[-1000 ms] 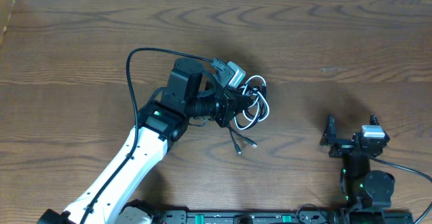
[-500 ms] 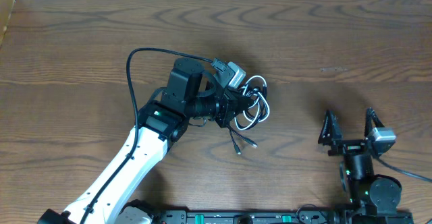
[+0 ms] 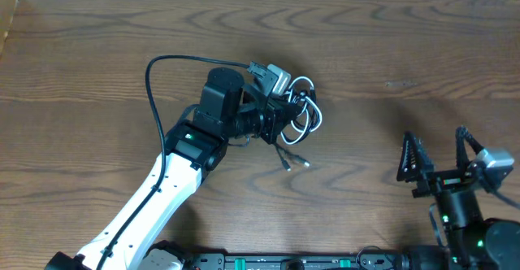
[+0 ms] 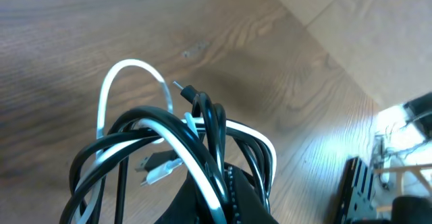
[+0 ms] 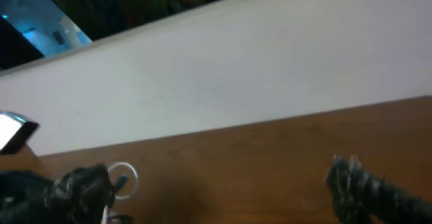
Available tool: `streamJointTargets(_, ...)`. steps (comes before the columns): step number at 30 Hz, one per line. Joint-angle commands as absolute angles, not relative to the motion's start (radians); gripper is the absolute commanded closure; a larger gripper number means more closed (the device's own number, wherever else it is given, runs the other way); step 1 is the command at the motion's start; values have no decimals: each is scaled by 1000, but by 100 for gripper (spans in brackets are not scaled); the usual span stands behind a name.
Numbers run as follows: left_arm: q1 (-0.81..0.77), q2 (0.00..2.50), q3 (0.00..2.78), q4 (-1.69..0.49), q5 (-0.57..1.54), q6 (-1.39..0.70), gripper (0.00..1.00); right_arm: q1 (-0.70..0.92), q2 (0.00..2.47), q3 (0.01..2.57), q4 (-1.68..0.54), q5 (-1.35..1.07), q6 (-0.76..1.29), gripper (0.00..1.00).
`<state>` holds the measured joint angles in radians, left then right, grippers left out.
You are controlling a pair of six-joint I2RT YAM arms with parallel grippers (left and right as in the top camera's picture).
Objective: Untangle cables
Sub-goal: 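Move the right gripper toward the hanging cables below the left gripper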
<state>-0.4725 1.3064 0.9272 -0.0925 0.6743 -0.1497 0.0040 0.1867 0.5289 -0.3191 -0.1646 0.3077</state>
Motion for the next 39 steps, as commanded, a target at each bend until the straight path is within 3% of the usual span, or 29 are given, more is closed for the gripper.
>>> streamJointTargets(1, -473, 1287, 940, -39, 660, -260, 92, 1, 299, 651, -373, -287, 318, 1)
streamJointTargets(8, -473, 1287, 940, 38, 588, -424, 92, 1, 493, 844, -487, -479, 318, 1)
streamJointTargets(19, -473, 1287, 940, 90, 399, -907, 93, 1, 673, 903, -478, -796, 318, 1)
streamJointTargets(27, -473, 1287, 940, 118, 399, -1180, 93, 2, 702, 903, -471, -803, 486, 1)
streamJointTargets(39, -534, 1287, 940, 123, 399, -1346, 93, 2, 800, 896, -468, -796, 467, 4)
